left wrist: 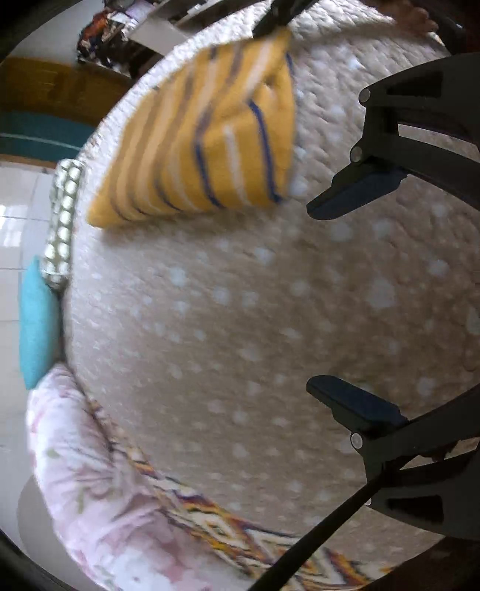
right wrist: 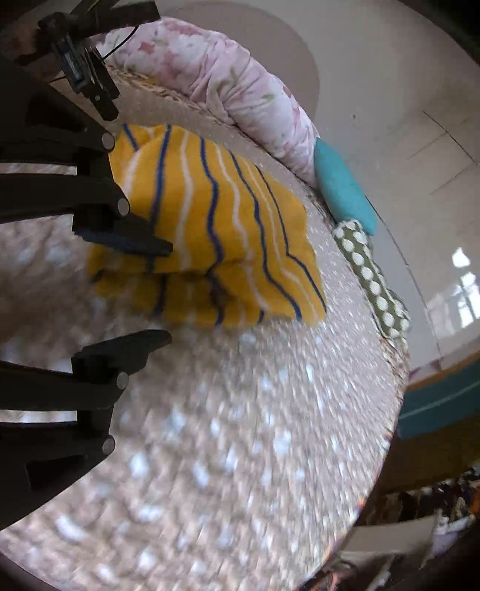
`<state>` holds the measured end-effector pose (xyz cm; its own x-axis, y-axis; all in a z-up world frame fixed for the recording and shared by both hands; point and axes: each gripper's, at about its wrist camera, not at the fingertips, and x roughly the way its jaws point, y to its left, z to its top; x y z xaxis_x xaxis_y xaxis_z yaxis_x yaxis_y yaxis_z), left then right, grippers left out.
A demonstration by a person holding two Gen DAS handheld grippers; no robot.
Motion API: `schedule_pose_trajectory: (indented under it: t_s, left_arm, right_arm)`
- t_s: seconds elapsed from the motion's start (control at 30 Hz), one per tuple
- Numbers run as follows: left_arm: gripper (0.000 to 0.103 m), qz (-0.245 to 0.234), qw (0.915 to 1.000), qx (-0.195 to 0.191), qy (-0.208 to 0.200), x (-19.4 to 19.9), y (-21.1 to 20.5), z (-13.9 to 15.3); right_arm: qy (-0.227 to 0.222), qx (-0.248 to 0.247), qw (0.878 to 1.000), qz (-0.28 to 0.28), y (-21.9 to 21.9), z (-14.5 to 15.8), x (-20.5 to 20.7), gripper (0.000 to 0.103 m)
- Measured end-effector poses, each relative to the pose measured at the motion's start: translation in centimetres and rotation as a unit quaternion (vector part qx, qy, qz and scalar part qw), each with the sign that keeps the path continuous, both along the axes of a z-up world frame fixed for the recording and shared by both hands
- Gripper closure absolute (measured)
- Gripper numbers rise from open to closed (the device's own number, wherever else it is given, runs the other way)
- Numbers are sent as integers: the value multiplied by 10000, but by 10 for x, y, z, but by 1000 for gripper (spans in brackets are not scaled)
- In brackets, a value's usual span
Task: Fold small clothes
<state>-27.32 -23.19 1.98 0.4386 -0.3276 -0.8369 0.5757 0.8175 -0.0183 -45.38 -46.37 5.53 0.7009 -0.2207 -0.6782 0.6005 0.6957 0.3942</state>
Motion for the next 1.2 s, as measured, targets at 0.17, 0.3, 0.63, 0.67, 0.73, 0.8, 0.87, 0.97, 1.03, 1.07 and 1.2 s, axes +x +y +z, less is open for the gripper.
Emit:
schedule_pose_trajectory:
  t_s: [0.17,0.3,0.63,0.67,0.73,0.8,0.87,0.97,1.03,1.07,1.2]
  left_arm:
    - [10,20,10000,-3,-92,-17,13,-11]
    - [5,99,9999,-16,-107,-22,16,-14]
    - [0,207,9998,-21,-57,-25,11,-16]
    - [0,224,9997,-42,-112,-27,11,-16]
    - [0,259,9994,-56,-208,-30,12,-15]
    - [0,308,9992,-31,-257,-33,12,-12]
    - [0,317,9991,16,-283,-36,12,-9]
    - [0,282,9993,33,-242,-40,12,-4]
    - [0,297,9993,40,-232,-42,12,-1]
    - [0,290,9993,51,-216,-44,12,0]
    - [0,226,9994,100,-252,-50,11,8]
  right_arm:
    - [111,-224,9993,-275,17,2,-41,55]
    - [205,-100,9993,-303,28,-5,-51,52]
    - [541,-678,9960,-190,58,-13,-46,36]
    - [560,-717,9957,-196,59,-13,-45,36]
    - [614,-796,9947,-200,62,-13,-44,35]
    - [639,-826,9944,-176,64,-12,-43,34]
    - [639,-816,9945,-153,64,-11,-43,34]
    - [613,-749,9952,-171,63,-11,-44,34]
    - [609,-725,9953,-183,63,-10,-44,34]
    - [611,-722,9953,-186,63,-10,-44,34]
    - [605,-697,9956,-185,64,-8,-45,34]
